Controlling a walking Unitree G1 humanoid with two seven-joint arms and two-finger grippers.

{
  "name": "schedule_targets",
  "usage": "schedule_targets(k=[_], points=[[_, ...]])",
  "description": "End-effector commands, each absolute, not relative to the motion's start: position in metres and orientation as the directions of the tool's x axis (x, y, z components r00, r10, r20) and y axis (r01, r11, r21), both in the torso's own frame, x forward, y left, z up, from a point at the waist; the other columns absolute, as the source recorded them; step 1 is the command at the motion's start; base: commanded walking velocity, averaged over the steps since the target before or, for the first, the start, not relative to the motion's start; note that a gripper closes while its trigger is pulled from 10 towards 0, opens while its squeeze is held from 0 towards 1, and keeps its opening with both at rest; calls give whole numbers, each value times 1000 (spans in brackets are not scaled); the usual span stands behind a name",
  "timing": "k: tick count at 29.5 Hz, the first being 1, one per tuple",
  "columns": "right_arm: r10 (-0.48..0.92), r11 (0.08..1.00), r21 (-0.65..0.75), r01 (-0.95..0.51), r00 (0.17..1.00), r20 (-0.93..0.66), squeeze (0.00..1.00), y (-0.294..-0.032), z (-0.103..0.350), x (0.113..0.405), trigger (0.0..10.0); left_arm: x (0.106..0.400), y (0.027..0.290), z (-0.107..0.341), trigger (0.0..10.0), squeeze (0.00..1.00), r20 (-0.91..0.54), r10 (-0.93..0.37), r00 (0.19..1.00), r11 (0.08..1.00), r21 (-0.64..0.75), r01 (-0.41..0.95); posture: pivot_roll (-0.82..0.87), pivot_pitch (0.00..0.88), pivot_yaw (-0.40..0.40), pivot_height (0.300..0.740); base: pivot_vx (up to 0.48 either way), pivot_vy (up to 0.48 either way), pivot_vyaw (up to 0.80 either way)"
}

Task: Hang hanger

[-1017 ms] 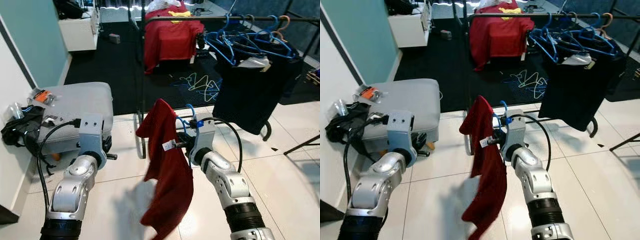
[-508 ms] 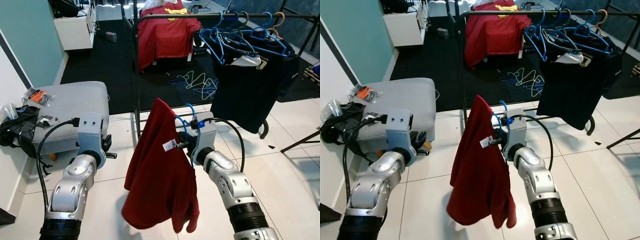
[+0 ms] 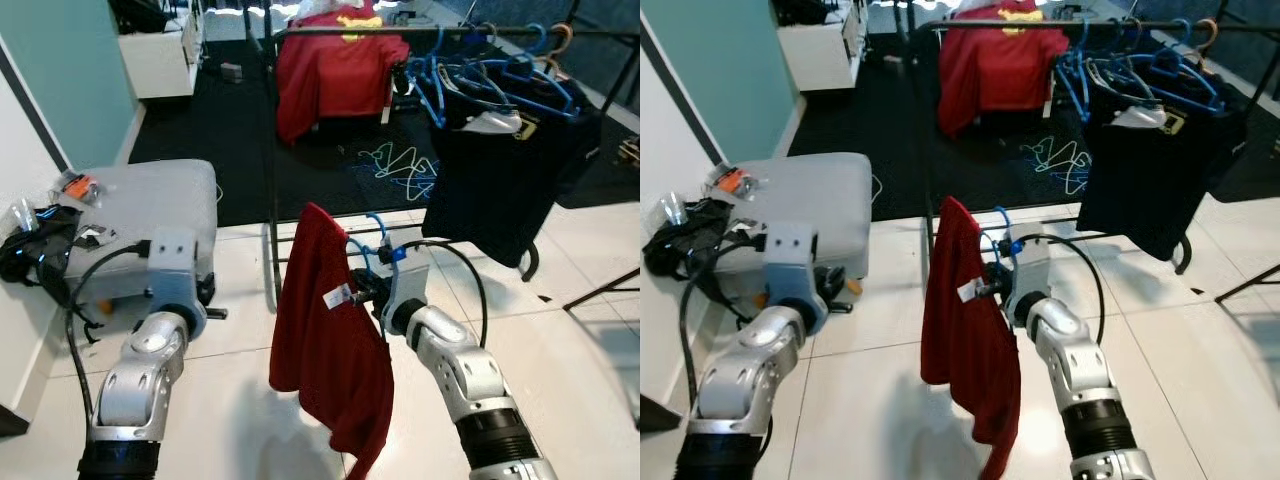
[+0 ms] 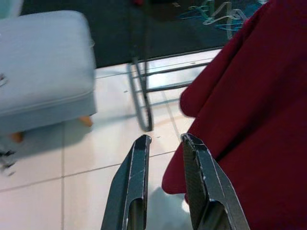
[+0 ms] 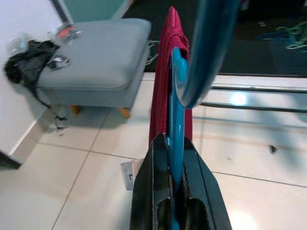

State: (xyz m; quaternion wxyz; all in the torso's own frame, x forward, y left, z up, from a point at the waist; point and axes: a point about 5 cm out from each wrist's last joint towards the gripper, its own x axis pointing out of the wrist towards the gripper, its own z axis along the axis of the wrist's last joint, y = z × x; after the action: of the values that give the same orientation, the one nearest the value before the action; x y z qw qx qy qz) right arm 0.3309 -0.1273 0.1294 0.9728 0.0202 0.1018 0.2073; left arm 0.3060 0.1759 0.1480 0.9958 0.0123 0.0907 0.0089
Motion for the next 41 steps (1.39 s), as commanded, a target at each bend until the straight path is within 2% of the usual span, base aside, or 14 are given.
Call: schedule_targets(k=[1,7,11,16,17,20,22,23,31,34,37,39,40,41], points=[[418,908,84,-410,892,-171,0,-126,132,330,10000,304,176,143,10000,0,-205,12,979,1000,14,-9,9,96,-13,740,0,0,0],[425,905,92,-415,887,-180,0,-125,131,329,10000,305,176,143,10000,0,-204,19,979,1000,22,-15,8,105,-13,740,0,0,0],[507,862,119,-494,846,-166,0,-122,134,326,10000,306,180,149,10000,0,-158,10,987,999,52,-2,6,112,-15,740,0,0,0],[748,658,94,-747,635,-194,0,-130,144,312,10000,304,188,159,10000,0,-81,-98,992,983,147,109,6,116,-13,740,0,0,0],[748,658,94,-747,635,-194,0,-130,144,312,10000,304,188,159,10000,0,-81,-98,992,983,147,109,6,116,-13,740,0,0,0],[823,553,94,-828,525,-217,0,-151,152,306,10000,297,198,165,10000,0,-52,-201,978,965,162,207,-4,119,-10,740,0,0,0],[830,540,90,-837,512,-220,0,-157,155,306,10000,294,200,165,10000,0,-51,-226,973,955,185,232,-4,119,-10,740,0,0,0],[845,506,36,-862,487,-222,0,-173,163,306,10000,286,214,166,10000,0,-55,-260,964,940,212,266,-8,123,-15,740,0,0,0],[842,495,-82,-865,501,-200,0,-186,171,309,10000,276,224,170,10000,0,-41,-306,951,921,240,307,-7,126,-24,740,0,0,0],[873,457,-89,-885,465,-149,0,-193,184,313,10000,263,214,172,10000,0,-29,-429,903,882,200,426,-7,129,-33,740,0,0,0],[877,456,-89,-886,464,-128,0,-192,188,315,10000,261,211,171,10000,0,-32,-448,893,878,174,446,-7,129,-33,740,0,0,0],[869,474,-106,-874,484,-102,0,-191,192,317,10000,262,209,170,10000,0,-37,-440,897,882,169,440,-7,129,-33,740,0,0,0],[808,573,-93,-815,580,-104,0,-187,188,326,10000,270,212,163,10000,0,-56,-319,946,934,151,324,-12,129,-39,740,0,0,0],[808,573,-93,-815,580,-104,0,-187,188,326,10000,270,212,163,10000,0,-56,-319,946,934,151,324,-12,129,-39,740,0,0,0]])
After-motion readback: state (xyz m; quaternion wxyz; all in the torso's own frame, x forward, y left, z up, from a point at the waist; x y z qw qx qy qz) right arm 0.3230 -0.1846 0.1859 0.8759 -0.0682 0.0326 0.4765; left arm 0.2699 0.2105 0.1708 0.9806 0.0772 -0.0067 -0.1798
